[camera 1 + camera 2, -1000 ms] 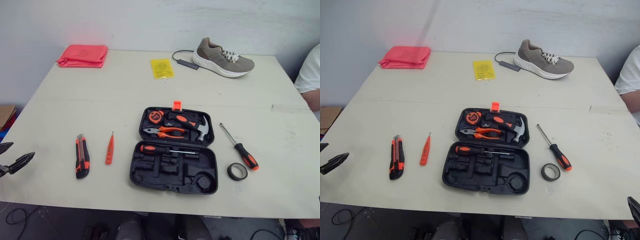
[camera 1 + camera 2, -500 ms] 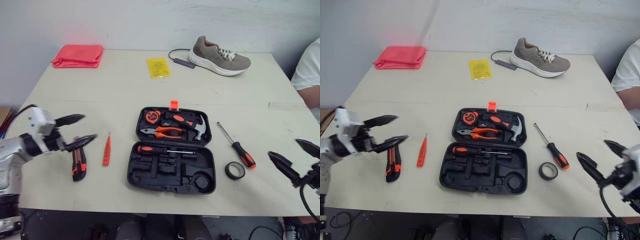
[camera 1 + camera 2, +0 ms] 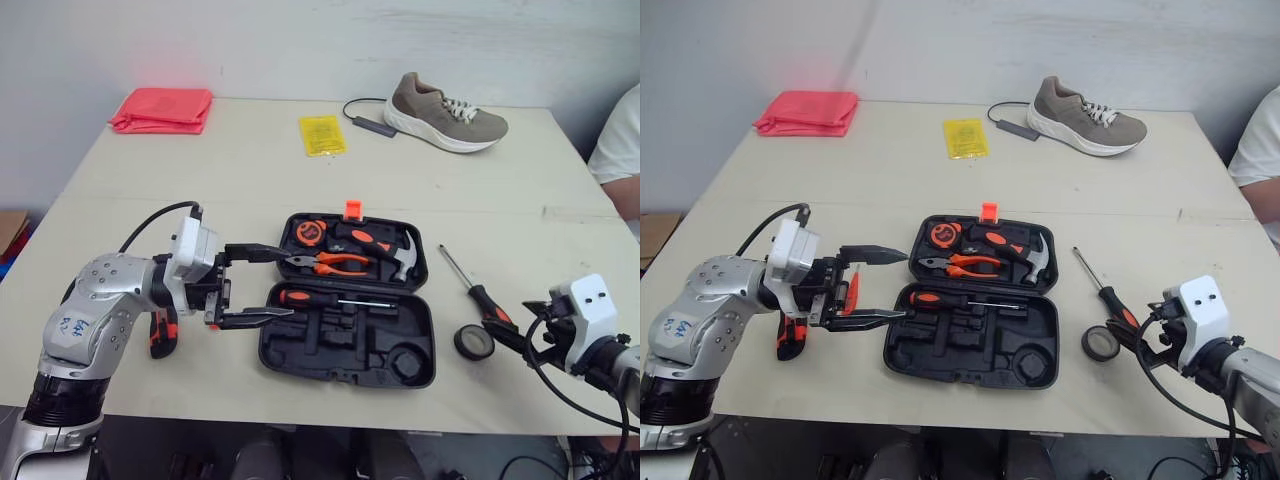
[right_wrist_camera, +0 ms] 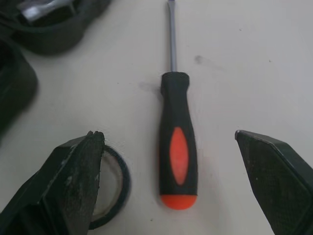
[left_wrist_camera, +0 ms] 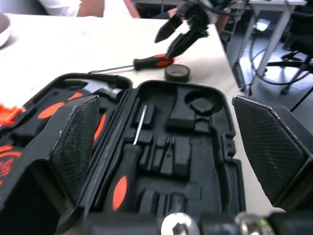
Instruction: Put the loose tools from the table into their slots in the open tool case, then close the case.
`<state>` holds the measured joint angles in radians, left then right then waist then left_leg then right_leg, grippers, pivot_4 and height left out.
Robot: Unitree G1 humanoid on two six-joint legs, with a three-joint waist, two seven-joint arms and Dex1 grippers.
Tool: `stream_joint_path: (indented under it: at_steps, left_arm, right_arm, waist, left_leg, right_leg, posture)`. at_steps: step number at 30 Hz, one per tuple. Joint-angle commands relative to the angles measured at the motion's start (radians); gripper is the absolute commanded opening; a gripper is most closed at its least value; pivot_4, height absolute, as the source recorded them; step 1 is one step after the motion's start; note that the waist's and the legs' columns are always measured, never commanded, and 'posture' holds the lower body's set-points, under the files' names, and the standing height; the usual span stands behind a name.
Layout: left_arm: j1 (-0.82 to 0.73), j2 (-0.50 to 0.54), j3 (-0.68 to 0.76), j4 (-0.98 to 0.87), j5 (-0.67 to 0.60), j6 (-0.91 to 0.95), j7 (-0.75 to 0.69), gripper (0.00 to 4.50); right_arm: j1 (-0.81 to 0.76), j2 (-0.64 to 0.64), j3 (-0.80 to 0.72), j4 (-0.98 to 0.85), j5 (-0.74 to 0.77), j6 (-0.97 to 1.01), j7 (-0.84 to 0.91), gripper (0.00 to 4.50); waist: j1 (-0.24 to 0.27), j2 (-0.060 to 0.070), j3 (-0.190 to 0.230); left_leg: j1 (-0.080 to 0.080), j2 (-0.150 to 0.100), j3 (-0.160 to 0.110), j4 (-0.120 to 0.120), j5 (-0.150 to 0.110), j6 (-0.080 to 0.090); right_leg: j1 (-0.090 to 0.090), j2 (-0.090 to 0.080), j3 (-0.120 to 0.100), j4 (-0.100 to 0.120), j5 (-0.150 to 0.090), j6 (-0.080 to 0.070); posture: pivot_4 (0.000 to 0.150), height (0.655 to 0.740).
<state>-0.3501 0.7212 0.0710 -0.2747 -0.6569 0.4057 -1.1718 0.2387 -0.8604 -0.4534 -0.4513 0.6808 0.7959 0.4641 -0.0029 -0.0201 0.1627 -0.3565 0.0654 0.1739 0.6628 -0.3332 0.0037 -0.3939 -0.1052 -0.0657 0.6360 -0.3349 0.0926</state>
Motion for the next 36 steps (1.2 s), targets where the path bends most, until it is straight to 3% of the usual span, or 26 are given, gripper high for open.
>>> stream_joint_path:
  at_steps: [1, 13, 17, 21, 22, 28, 32, 36]
  left_arm:
    - [-0.01, 0.002, 0.004, -0.042, -0.021, 0.011, 0.0, 4.4]
    - [-0.012, -0.006, -0.002, -0.062, -0.027, 0.024, -0.003, 4.4]
    - [-0.016, -0.009, -0.006, -0.063, -0.026, 0.024, -0.008, 4.5]
    - [-0.021, -0.015, -0.011, -0.061, -0.02, 0.012, -0.017, 4.5]
    - [-0.021, -0.016, -0.013, -0.061, -0.02, 0.012, -0.023, 4.5]
    - [-0.036, -0.031, -0.025, -0.061, -0.014, -0.009, -0.044, 4.5]
    - [-0.032, -0.052, -0.009, -0.03, 0.011, -0.093, -0.062, 4.5]
    - [-0.019, -0.002, 0.023, 0.008, -0.023, -0.072, -0.109, 4.5]
  right_arm:
    - [-0.023, 0.001, 0.029, 0.037, -0.051, -0.008, 0.011, 4.5]
    - [-0.097, 0.027, 0.115, 0.206, -0.172, -0.108, 0.096, 4.5]
    - [-0.109, 0.037, 0.127, 0.236, -0.195, -0.131, 0.118, 3.18]
    - [-0.115, 0.058, 0.115, 0.252, -0.216, -0.192, 0.13, 1.12]
    - [-0.113, 0.063, 0.107, 0.253, -0.224, -0.21, 0.131, 0.99]
    - [-0.1, 0.066, 0.01, 0.259, -0.271, -0.431, 0.18, 1.0]
    - [-0.127, -0.005, 0.003, 0.234, -0.307, -0.561, 0.289, 1.0]
    - [-0.211, -0.102, 0.087, 0.12, -0.214, -0.513, 0.46, 1.0]
  waist:
    - [0.0, 0.0, 0.0]
    - [0.0, 0.0, 0.0]
    - [-0.001, 0.0, 0.0]
    - [-0.001, 0.0, 0.0]
    - [0.0, 0.0, 0.0]
    - [0.001, 0.002, 0.001]
    - [-0.004, 0.003, 0.002]
    - [-0.015, 0.004, 0.003]
  left_leg:
    - [0.0, 0.001, 0.0, 0.0, 0.0, 0.0]
    - [0.0, 0.001, 0.0, 0.0, 0.0, 0.0]
    - [0.0, 0.001, 0.0, 0.001, 0.0, 0.0]
    - [0.0, 0.001, 0.0, 0.001, 0.0, 0.0]
    - [0.0, 0.001, 0.0, 0.001, 0.0, 0.0]
    - [0.0, 0.001, 0.001, 0.001, 0.0, 0.0]
    - [0.0, 0.001, 0.001, 0.001, 0.0, -0.001]
    - [0.001, 0.002, 0.002, 0.001, 0.0, -0.002]
  right_leg:
    - [0.0, 0.002, 0.0, -0.001, 0.0, 0.0]
    - [0.0, 0.003, 0.001, -0.001, 0.0, 0.0]
    - [0.0, 0.003, 0.002, -0.001, 0.0, 0.0]
    - [0.0, 0.003, 0.002, -0.001, 0.0, 0.0]
    - [0.0, 0.003, 0.002, -0.001, 0.0, 0.0]
    - [0.0, 0.003, 0.002, -0.001, 0.0, 0.001]
    - [0.0, 0.004, 0.003, -0.001, 0.001, 0.001]
    - [0.0, 0.007, 0.004, -0.001, 0.0, 0.001]
  posture:
    - [0.15, 0.74]
    - [0.15, 0.74]
    - [0.15, 0.74]
    - [0.15, 0.74]
    - [0.15, 0.74]
    - [0.15, 0.74]
    - [0.15, 0.74]
    - [0.15, 0.74]
